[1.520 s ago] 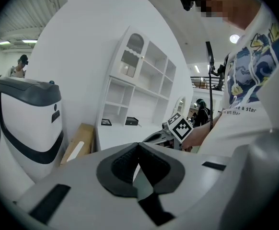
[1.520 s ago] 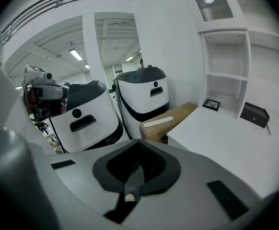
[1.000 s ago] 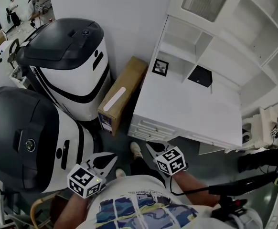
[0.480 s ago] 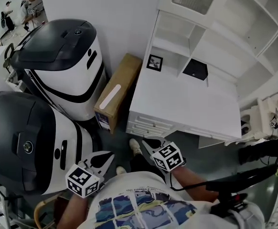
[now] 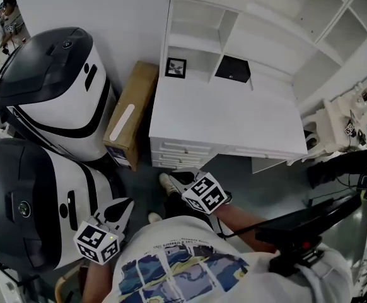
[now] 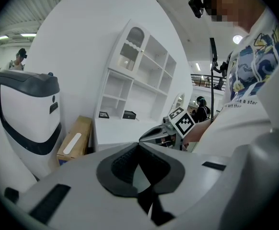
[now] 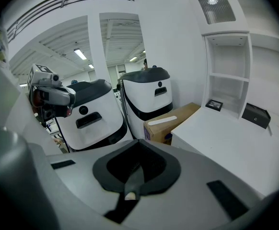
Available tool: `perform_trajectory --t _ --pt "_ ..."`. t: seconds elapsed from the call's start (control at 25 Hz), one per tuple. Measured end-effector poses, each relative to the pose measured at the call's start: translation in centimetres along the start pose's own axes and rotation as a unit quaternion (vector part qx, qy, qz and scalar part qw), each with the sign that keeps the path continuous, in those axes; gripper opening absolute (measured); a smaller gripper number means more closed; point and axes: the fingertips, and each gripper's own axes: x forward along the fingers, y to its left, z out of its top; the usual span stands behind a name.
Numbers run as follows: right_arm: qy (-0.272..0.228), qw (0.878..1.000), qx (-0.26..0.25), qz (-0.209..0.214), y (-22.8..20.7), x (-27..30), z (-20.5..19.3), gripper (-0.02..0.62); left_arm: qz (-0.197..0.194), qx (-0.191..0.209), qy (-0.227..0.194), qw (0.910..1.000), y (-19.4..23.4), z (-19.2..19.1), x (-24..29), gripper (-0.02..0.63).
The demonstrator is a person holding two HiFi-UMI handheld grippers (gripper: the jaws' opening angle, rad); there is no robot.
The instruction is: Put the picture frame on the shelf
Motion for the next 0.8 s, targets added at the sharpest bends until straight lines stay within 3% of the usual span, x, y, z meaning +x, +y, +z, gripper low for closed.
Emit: perform_trajectory --t 0.8 --pt "0.013 1.0 0.007 -0.005 -1.2 0.6 -0.8 0.025 -0.013 -0.002 0.011 0.9999 0.6 0.4 1.5 0.014"
